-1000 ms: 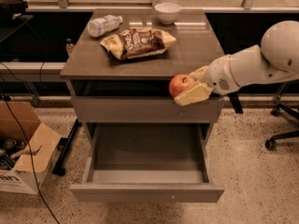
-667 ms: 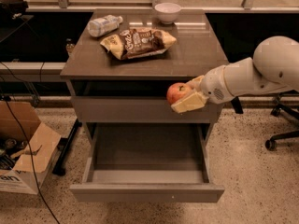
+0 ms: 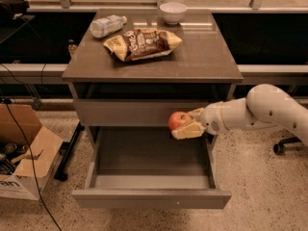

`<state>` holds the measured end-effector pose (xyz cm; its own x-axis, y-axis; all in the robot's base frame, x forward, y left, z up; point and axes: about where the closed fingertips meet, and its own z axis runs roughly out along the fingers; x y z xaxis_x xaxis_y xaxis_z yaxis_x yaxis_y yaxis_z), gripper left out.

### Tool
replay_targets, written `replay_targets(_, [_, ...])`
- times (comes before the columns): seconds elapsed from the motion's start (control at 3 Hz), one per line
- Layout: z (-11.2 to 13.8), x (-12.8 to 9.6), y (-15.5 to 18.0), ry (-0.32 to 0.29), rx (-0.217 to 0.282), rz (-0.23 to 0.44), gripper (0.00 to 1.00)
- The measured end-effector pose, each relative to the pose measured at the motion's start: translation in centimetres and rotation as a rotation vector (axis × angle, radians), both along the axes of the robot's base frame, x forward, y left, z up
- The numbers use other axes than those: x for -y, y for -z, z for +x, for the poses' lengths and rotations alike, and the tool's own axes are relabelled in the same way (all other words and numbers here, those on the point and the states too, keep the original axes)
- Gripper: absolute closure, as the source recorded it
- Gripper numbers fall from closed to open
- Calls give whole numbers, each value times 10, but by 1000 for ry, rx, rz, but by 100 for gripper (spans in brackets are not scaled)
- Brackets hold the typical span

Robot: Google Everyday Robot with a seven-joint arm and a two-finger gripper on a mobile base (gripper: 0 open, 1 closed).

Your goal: Place apple into middle drawer

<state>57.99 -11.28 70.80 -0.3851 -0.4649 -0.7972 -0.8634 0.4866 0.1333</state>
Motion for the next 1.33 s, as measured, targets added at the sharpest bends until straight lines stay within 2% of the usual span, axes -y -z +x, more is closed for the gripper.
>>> replay_targets(0.33, [4, 2, 61, 33, -58, 36, 100])
replay_targets(0.67, [4, 2, 61, 33, -58, 35, 100])
replay_targets(1.0, [5, -7, 83, 32, -72, 13, 100])
replay_targets(1.33, [9, -16, 120, 36, -78, 5, 100])
